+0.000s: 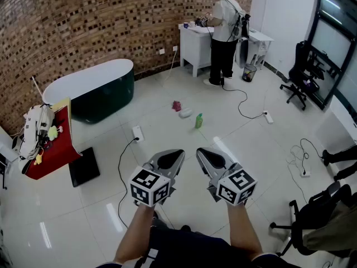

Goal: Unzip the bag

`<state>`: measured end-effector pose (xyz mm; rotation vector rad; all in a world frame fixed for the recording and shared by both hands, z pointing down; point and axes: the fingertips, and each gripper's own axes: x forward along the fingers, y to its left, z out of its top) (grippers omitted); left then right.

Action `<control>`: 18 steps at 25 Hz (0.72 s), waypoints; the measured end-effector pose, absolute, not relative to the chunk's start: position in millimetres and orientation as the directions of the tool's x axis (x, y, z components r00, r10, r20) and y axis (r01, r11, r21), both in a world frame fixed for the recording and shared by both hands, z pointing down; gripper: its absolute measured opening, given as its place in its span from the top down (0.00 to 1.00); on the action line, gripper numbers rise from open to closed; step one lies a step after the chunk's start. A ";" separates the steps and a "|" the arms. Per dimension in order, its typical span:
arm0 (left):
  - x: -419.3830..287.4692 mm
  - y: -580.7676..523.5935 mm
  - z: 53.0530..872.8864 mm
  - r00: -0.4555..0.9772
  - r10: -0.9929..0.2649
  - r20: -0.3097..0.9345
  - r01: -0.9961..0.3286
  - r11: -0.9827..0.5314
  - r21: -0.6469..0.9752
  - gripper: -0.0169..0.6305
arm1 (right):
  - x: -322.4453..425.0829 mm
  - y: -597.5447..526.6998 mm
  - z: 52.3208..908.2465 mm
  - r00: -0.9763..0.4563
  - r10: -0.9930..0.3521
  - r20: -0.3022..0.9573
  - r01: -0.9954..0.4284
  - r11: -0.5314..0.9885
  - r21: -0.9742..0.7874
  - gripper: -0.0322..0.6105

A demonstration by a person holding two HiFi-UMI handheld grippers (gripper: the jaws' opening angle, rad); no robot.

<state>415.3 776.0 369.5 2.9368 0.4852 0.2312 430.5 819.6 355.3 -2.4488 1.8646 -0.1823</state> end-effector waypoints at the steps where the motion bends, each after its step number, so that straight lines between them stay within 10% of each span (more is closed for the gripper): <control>1: 411.5 765.4 372.6 0.941 0.312 0.133 0.287 -0.941 0.180 0.97 | 428.2 809.6 358.0 0.244 -0.968 0.062 -0.960 -0.250 -0.123 0.94; 18: 285.4 498.7 413.4 0.967 -0.176 0.182 -0.217 -0.947 0.238 0.97 | 323.6 540.3 391.6 -0.233 -0.962 0.145 -0.968 0.214 -0.132 0.94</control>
